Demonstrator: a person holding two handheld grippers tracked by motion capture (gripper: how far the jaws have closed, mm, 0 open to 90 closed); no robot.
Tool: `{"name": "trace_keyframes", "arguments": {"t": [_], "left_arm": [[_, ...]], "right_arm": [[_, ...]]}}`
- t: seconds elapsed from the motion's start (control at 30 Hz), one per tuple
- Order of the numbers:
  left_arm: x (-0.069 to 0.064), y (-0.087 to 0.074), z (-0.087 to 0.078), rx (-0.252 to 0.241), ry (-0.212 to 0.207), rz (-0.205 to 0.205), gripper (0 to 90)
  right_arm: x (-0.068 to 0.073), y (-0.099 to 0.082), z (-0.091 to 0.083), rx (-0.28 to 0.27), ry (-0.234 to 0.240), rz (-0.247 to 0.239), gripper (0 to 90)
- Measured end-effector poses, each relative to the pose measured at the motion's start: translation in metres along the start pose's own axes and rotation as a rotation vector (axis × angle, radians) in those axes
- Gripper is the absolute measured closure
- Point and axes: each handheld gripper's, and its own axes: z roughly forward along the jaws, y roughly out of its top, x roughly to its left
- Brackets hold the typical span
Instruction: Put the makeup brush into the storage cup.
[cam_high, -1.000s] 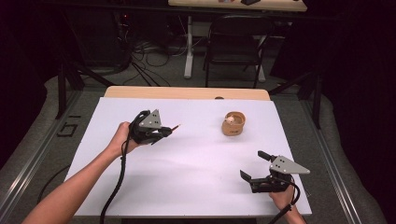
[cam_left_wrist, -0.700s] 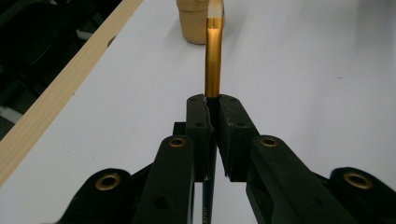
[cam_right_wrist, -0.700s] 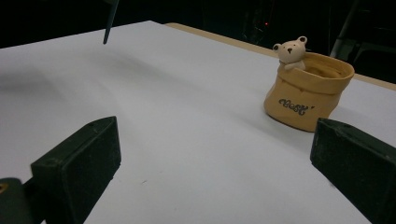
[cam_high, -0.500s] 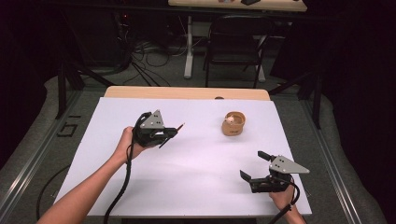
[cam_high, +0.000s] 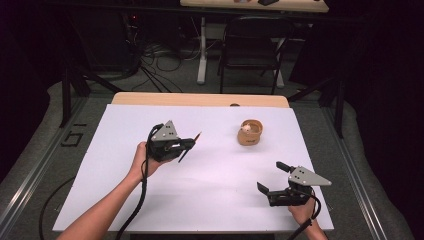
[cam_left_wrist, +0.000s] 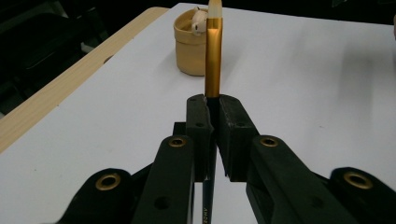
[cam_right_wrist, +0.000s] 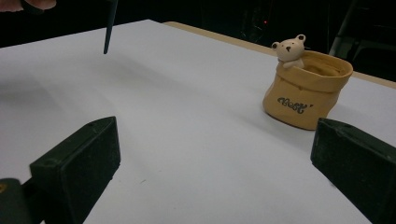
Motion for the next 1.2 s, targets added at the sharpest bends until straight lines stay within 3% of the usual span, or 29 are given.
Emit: {"name": "trace_keyframes", "arguments": {"t": [0.8, 1.2], "left_arm": [[-0.017, -0.004, 0.014, -0.156, 0.016, -0.124, 83.5], [-0.022, -0.005, 0.024, -0.204, 0.032, -0.178, 83.5]], "right_arm": [[0.004, 0.003, 0.003, 0.016, -0.021, -0.009, 0.0], [0.009, 0.01, 0.008, 0.018, -0.019, 0.007, 0.0]]}}
